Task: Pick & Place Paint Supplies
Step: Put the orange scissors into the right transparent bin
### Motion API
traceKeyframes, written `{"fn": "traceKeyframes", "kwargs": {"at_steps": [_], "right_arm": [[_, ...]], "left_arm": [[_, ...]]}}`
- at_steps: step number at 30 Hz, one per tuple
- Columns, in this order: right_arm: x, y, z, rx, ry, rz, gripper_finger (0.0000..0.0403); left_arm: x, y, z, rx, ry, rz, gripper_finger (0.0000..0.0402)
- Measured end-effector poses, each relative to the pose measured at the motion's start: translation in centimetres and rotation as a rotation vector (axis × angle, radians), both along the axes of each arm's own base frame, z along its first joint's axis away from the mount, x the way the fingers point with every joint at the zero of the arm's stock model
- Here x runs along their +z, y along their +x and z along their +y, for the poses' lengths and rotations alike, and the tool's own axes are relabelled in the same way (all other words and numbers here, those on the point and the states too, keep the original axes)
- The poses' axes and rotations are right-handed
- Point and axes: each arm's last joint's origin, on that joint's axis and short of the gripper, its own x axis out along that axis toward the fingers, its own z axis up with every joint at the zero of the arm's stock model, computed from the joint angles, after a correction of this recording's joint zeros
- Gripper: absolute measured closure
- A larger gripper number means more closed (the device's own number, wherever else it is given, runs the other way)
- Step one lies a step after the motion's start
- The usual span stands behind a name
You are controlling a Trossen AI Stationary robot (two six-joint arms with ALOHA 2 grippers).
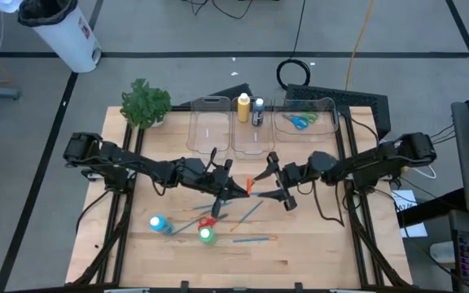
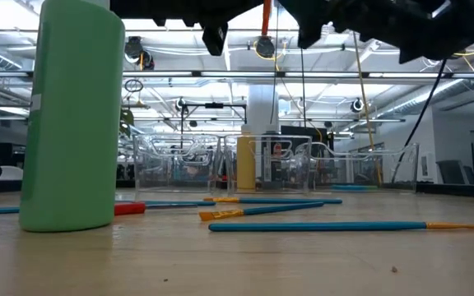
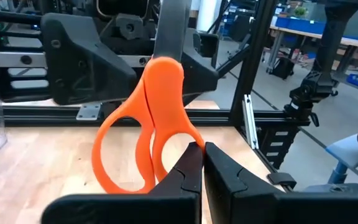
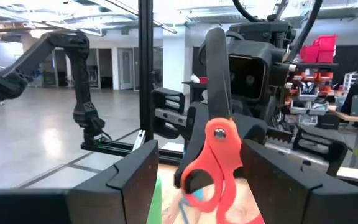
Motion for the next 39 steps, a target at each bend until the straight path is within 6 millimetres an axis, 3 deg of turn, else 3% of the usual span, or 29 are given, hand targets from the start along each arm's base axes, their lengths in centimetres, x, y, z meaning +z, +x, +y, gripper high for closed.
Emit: {"fn": "traceKeyframes", "kwargs": {"at_steps": [5,20,29,34,39], "right_arm": [[0.1,1.0,0.1,-0.011,-0.031,-0.009,0.0179],[0.2,0.9,0.3,-0.01,-0.069,-0.021,0.0179],[-0.2,3.4,2.0,0.055,-0.024,0.012,0.018],[0.2,3.1,2.2,0.079,-0.017,0.026,0.0211],[0.1,3.0,2.4,0.143,-0.021,0.043,0.0276]], "left_arm": [[0.0,0.0,-0.1,-0.004,0.0,0.002,0.0401],[-0.2,-0.4,-1.9,-0.112,0.01,0.015,0.0401],[-0.2,-0.3,-1.7,-0.1,-0.006,0.024,0.0401],[-0.2,-0.3,-1.7,-0.096,-0.021,0.035,0.0401],[-0.4,-0.4,-1.7,-0.107,-0.023,0.049,0.0401]]}}
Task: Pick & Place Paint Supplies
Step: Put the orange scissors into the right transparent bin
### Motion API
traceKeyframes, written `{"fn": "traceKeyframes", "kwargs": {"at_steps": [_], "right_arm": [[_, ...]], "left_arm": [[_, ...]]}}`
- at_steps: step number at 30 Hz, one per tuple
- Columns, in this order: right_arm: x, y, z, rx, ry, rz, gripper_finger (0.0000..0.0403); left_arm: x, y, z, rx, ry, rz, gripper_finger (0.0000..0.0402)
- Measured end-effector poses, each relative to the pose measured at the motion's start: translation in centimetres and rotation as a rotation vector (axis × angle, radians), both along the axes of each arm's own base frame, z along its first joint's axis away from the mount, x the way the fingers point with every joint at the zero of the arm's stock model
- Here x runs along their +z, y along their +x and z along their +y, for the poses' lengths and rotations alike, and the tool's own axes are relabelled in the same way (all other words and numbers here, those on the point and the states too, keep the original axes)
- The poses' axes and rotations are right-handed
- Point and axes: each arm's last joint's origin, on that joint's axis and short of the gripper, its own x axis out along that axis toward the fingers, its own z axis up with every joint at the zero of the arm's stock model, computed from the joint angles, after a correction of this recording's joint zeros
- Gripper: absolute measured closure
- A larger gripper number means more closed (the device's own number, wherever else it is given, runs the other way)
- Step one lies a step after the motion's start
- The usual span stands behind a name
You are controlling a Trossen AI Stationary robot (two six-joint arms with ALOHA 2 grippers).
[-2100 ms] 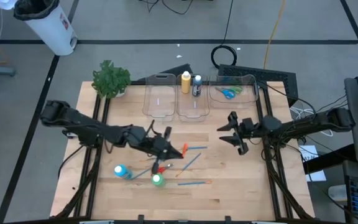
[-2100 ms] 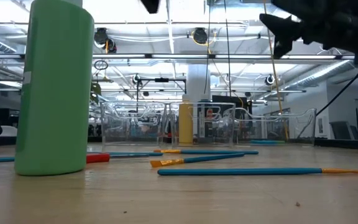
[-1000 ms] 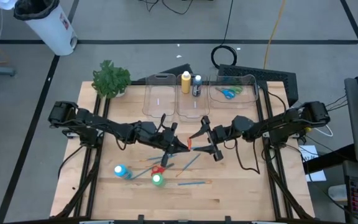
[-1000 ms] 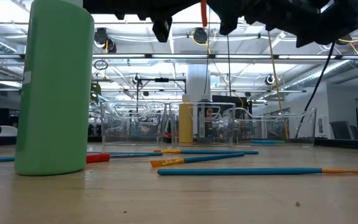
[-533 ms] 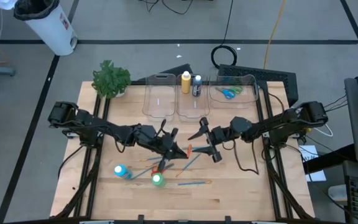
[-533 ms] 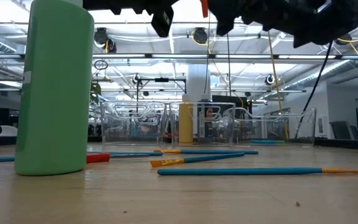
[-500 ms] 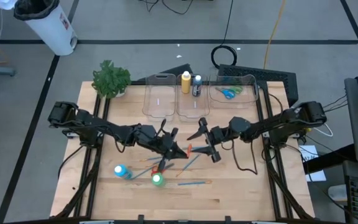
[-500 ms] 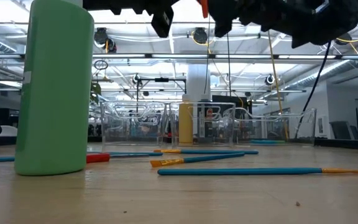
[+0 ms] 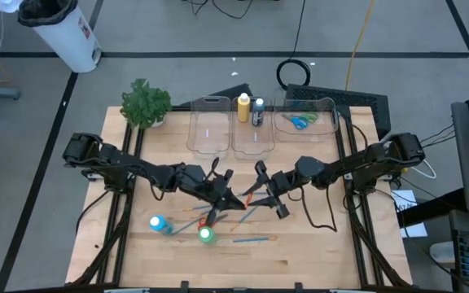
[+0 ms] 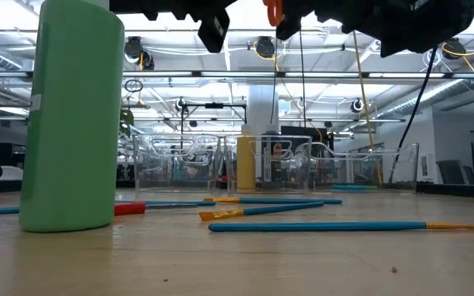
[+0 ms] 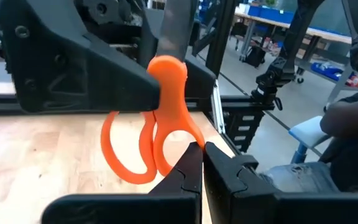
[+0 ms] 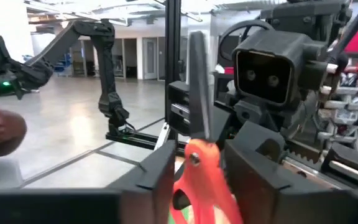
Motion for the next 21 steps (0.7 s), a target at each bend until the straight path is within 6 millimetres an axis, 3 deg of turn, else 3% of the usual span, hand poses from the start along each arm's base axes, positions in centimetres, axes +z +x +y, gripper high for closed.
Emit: {"fn": "traceKeyframes", "kwargs": {"at_steps": [6,15,21], "right_arm": [[-0.3,0.0,0.1,0.041,-0.019,0.033,0.0378],[-1.0,0.0,0.2,0.052,-0.03,0.096,0.0382],[-0.9,-0.2,-0.4,0.027,-0.034,0.146,0.0382]], "left_arm": [[-0.2,0.0,0.1,0.021,0.004,0.01,0.0399],[0.3,0.2,0.5,0.169,-0.026,-0.013,0.0383],[1.0,-0.3,1.0,0.284,0.007,-0.025,0.0312]]}}
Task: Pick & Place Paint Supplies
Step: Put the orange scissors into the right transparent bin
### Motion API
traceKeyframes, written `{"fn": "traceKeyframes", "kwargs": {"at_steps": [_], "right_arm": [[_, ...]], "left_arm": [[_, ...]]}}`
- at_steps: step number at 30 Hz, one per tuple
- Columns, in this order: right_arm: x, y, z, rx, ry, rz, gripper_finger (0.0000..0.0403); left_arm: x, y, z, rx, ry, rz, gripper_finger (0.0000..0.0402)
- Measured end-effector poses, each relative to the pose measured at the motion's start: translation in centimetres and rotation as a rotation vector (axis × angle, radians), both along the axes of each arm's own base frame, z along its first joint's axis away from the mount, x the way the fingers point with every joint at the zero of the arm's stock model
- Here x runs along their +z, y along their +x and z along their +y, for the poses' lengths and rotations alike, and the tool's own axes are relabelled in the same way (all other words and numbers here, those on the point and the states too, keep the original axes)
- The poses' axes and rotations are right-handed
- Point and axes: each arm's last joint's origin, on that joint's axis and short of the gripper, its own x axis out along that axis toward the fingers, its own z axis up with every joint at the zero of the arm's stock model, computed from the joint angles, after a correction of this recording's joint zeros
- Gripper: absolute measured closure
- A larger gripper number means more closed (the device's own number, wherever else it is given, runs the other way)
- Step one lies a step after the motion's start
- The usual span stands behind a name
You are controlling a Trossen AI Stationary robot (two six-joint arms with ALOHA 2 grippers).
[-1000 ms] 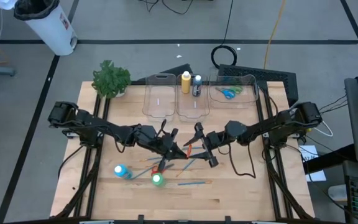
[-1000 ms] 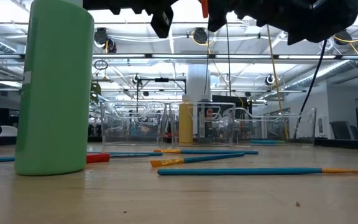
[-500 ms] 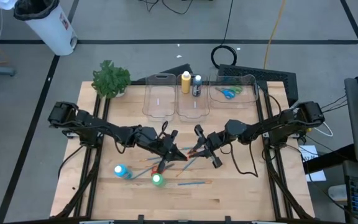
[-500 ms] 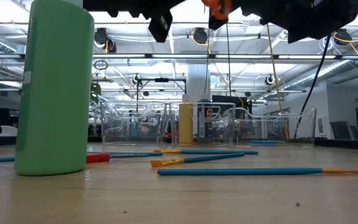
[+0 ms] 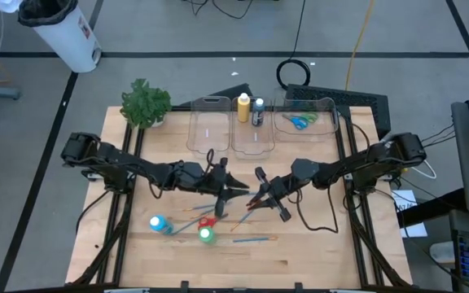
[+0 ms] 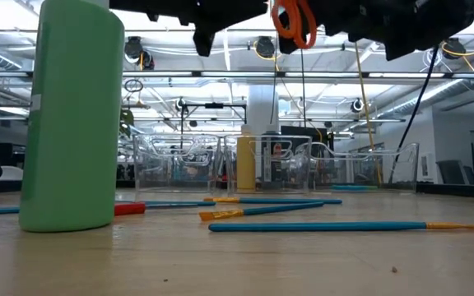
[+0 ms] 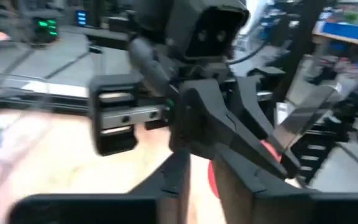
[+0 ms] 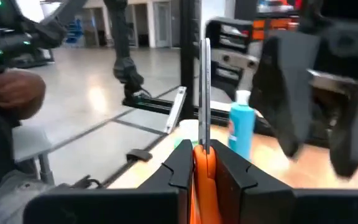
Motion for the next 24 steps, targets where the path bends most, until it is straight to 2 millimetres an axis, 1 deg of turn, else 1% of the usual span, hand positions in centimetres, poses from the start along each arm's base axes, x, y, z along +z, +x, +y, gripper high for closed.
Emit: {"fn": "traceKeyframes", "kwargs": {"at_steps": [2,4,6,10,13,15,18,20,24], "right_arm": [[0.3,-0.3,-0.5,-0.051,-0.002,0.025,0.0382],[0.5,-1.1,-0.9,-0.101,-0.005,0.047,0.0382],[0.8,-2.1,-1.4,-0.141,-0.002,0.028,0.0382],[0.1,-4.7,-2.1,-0.238,0.005,0.009,0.0382],[-1.0,-6.7,-2.6,-0.344,0.017,0.0,0.0382],[-1.6,-7.9,-3.1,-0.405,0.025,-0.012,0.0382],[-2.5,-9.5,-4.0,-0.48,0.067,-0.011,0.0382],[-2.8,-10.5,-4.6,-0.506,0.106,-0.021,0.0382],[-3.3,-12.2,-5.5,-0.55,0.144,-0.056,0.0382]], "left_arm": [[0.8,-0.6,0.2,0.02,0.008,0.008,0.0279],[1.7,-1.5,0.4,0.033,0.021,0.019,0.0249],[2.7,-2.9,0.7,0.055,0.031,0.057,0.0225],[5.1,-6.0,1.5,0.131,0.054,0.089,0.0196],[6.0,-7.7,1.9,0.18,0.057,0.118,0.0191],[6.0,-8.6,2.1,0.213,0.08,0.157,0.0193],[6.3,-9.0,2.2,0.211,0.128,0.155,0.0198],[6.0,-9.1,1.8,0.165,0.19,0.162,0.0202],[5.4,-9.1,1.8,0.153,0.203,0.172,0.0203]]}}
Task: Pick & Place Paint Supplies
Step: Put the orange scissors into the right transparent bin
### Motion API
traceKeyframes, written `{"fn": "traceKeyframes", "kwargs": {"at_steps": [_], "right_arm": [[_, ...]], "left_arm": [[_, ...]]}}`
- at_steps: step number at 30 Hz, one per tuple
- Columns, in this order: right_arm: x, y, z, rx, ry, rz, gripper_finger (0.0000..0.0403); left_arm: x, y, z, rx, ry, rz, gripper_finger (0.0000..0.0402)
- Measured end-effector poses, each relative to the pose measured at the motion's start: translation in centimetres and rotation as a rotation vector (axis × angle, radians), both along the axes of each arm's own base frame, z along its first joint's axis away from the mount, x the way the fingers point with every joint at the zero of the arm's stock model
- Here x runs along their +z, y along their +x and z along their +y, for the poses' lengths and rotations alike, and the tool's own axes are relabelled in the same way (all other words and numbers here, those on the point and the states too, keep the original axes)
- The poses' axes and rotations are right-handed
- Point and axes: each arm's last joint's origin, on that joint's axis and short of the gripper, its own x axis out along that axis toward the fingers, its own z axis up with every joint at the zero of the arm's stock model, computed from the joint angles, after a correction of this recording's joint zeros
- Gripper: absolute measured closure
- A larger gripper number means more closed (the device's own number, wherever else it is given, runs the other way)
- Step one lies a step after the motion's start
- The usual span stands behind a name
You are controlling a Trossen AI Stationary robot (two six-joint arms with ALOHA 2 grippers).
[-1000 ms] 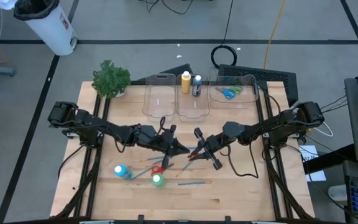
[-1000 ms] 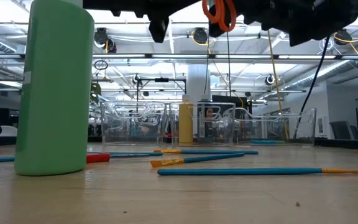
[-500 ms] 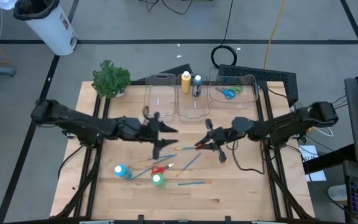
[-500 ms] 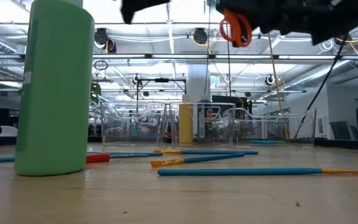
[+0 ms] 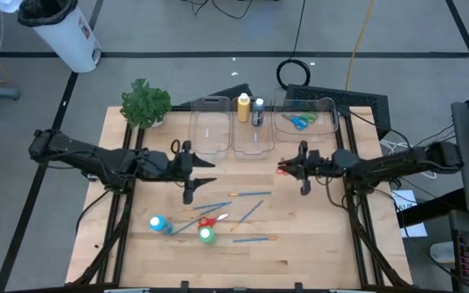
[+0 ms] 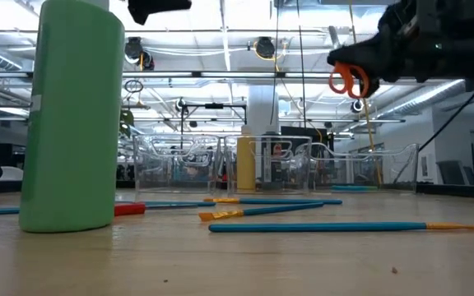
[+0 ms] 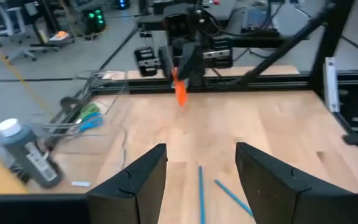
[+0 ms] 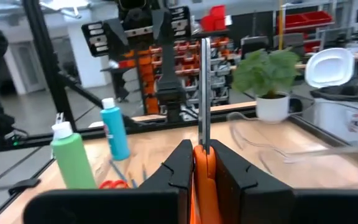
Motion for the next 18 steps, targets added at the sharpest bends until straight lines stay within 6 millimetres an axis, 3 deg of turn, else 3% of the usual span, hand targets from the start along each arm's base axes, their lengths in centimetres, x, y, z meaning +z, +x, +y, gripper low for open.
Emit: {"fn": "traceKeyframes", "kwargs": {"at_steps": [4,8,18], "right_arm": [[-0.4,-1.1,-0.8,-0.047,0.019,-0.02,0.0382],[-0.6,-1.6,-1.3,-0.078,0.038,-0.023,0.0382],[-0.7,-1.7,-1.5,-0.092,0.04,-0.013,0.0382]], "left_arm": [[-1.6,-0.3,0.8,0.04,-0.014,0.044,0.0203],[-2.1,-1.9,2.0,0.095,-0.058,0.016,0.0203],[-4.0,-8.4,3.8,0.206,-0.114,-0.117,0.0204]]}}
